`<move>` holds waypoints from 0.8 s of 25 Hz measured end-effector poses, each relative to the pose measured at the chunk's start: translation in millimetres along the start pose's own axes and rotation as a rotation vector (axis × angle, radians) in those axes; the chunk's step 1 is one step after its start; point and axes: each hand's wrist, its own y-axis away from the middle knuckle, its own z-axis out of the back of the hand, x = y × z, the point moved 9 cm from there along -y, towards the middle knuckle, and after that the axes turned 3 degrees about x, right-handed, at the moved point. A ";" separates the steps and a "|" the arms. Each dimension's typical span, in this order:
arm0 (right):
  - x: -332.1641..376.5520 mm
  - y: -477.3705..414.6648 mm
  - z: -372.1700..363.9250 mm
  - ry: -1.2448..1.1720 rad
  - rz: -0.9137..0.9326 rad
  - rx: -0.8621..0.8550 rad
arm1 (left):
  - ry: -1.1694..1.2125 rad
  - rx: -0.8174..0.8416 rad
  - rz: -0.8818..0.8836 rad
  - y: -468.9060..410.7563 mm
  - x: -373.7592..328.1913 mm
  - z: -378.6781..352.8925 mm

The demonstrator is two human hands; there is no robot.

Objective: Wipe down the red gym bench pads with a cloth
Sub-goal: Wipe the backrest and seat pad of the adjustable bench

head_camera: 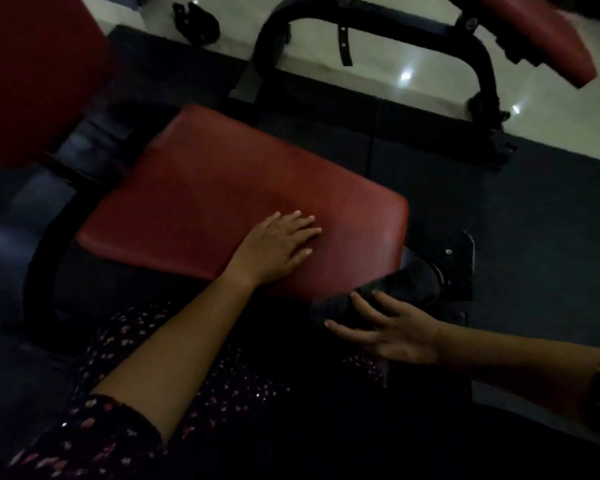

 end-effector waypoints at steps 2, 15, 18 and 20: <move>-4.3 -46.9 -3.1 0.083 0.048 0.015 | 0.000 -0.007 0.061 9.0 11.6 3.3; -17.9 -176.2 13.4 0.081 0.130 -0.038 | -0.021 -0.296 0.770 152.4 165.5 46.7; -8.5 -219.5 18.5 0.115 0.146 0.053 | -0.004 -0.355 0.869 173.1 181.8 50.6; -3.3 -204.1 14.4 0.117 0.186 0.068 | 0.030 -0.397 0.931 184.5 191.0 50.8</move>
